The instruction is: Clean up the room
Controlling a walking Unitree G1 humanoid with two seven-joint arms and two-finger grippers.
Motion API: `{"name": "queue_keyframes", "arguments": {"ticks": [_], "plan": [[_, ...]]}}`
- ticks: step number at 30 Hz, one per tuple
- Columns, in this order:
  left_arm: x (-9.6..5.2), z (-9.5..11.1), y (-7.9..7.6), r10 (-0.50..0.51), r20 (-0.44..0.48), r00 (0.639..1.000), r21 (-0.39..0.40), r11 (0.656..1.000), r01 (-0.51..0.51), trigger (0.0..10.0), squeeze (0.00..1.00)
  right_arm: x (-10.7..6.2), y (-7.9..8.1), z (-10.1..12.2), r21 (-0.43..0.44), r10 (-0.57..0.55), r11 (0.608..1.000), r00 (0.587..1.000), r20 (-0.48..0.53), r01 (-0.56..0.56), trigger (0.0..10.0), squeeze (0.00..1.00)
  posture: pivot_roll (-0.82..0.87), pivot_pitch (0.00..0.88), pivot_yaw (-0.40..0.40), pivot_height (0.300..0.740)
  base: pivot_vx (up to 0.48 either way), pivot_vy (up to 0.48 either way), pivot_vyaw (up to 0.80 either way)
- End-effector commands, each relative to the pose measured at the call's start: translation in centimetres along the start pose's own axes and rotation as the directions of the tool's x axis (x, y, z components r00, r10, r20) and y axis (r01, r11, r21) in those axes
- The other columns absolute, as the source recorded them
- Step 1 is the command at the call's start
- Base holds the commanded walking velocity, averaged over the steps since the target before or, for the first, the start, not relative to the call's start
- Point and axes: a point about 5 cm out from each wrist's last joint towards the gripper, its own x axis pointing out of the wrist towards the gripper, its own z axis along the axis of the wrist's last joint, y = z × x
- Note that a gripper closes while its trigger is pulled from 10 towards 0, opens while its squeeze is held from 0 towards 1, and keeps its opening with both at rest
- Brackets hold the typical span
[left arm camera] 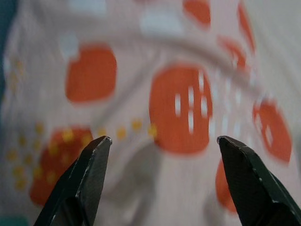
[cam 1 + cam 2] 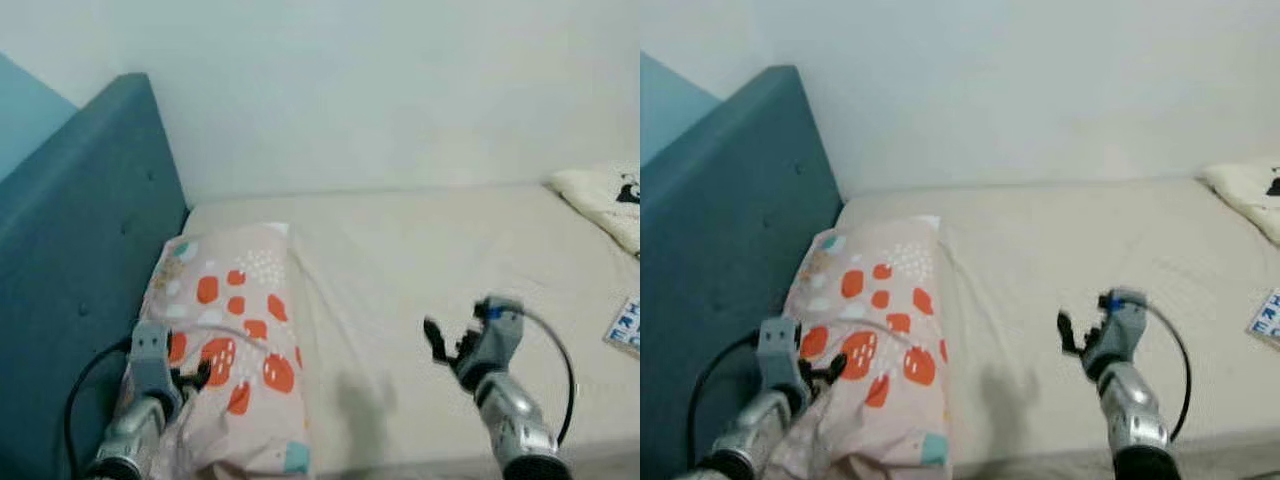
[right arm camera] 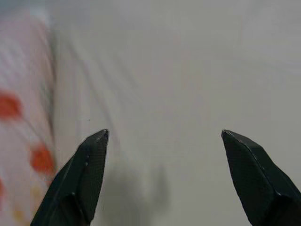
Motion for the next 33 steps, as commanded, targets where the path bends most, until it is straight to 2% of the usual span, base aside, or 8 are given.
{"name": "queue_keyframes", "arguments": {"ticks": [1,2,3,4,5,13,20,33], "plan": [[-0.9,-2.6,0.4,0.037,-0.105,0.994,-0.010,0.999,-0.038,10.0,0.00,-0.8,-0.4,-3.9,-0.011,-0.044,0.999,0.989,-0.144,0.043,10.0,0.00,-0.07,0.000,0.000,0.737,0.000,-0.439,0.00],[-1.6,-4.2,0.9,0.069,-0.172,0.983,-0.007,0.997,-0.072,10.0,0.00,-1.7,-0.7,-6.3,-0.022,-0.075,0.997,0.970,-0.231,0.072,10.0,0.00,-0.07,0.000,-0.002,0.737,0.000,-0.480,0.00],[-1.6,-4.2,0.9,0.069,-0.172,0.983,-0.007,0.997,-0.072,10.0,0.00,-1.7,-0.7,-6.3,-0.022,-0.075,0.997,0.970,-0.231,0.072,10.0,0.00,-0.07,0.000,-0.002,0.737,0.000,-0.480,0.00],[-3.5,-7.4,1.7,0.128,-0.290,0.948,-0.008,0.991,-0.136,10.0,0.00,-3.9,-1.4,-10.4,-0.028,-0.136,0.990,0.920,-0.367,0.135,10.0,0.00,-0.07,0.000,-0.004,0.737,0.000,-0.480,0.00],[-4.0,-8.3,1.9,0.142,-0.322,0.936,-0.004,0.989,-0.151,10.0,0.00,-4.5,-1.7,-11.3,-0.028,-0.154,0.987,0.905,-0.395,0.156,10.0,0.00,-0.07,0.000,-0.004,0.737,0.000,-0.480,0.00],[-5.9,-11.2,1.8,0.149,-0.421,0.895,0.021,0.988,-0.155,10.0,0.00,-7.4,-2.9,-14.8,-0.024,-0.213,0.972,0.840,-0.500,0.232,10.0,0.00,-0.07,0.000,-0.013,0.737,0.000,-0.480,0.00],[-5.9,-11.5,1.4,0.134,-0.433,0.891,0.027,0.990,-0.136,10.0,0.00,-8.4,-4.1,-15.3,-0.035,-0.261,0.958,0.819,-0.511,0.283,10.0,0.00,-0.08,0.000,-0.017,0.737,0.000,-0.480,0.00],[-5.9,-11.6,1.1,0.122,-0.451,0.884,0.045,0.992,-0.114,10.0,0.00,-8.3,-3.9,-15.4,-0.052,-0.274,0.956,0.814,-0.513,0.289,10.0,0.00,-0.08,0.000,-0.017,0.737,0.000,-0.480,0.00]]}}
